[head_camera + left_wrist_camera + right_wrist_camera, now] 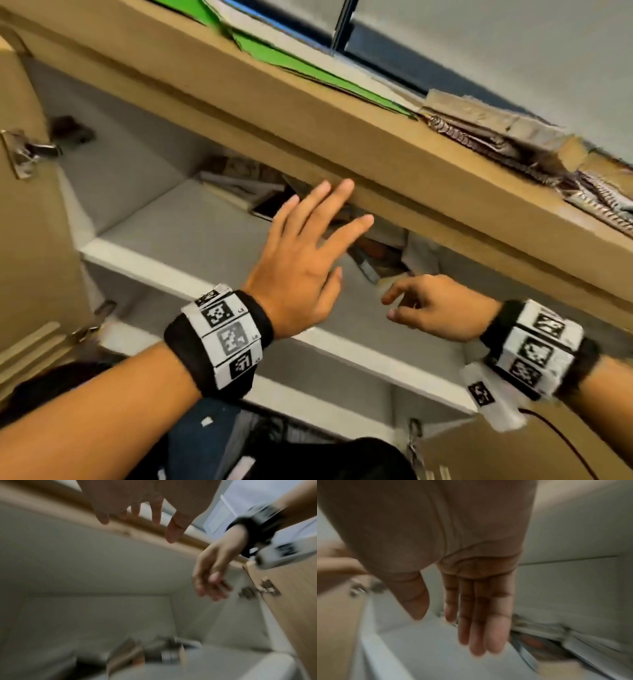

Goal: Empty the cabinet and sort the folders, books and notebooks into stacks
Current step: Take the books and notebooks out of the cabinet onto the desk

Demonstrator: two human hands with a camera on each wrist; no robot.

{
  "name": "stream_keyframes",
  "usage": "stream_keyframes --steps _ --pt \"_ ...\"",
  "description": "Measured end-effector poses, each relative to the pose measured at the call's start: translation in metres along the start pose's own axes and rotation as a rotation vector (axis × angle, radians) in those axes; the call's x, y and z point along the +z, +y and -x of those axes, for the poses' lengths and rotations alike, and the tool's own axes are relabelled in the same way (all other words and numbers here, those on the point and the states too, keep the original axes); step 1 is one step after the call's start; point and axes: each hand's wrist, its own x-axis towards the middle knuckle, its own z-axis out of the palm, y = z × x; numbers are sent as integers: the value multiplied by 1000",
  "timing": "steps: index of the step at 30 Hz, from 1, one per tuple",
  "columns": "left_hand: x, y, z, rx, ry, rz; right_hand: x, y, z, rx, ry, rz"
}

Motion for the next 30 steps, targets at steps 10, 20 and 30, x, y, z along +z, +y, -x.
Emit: stream_keyframes --steps 10,20,30 --pt "128 -87 84 -443 -749 -113 76 104 -196 335 107 239" --pt "162 -104 97 -460 -837 -114 106 105 -264 421 212 100" --pt "171 -88 60 -565 -810 95 121 90 -226 229 182 66"
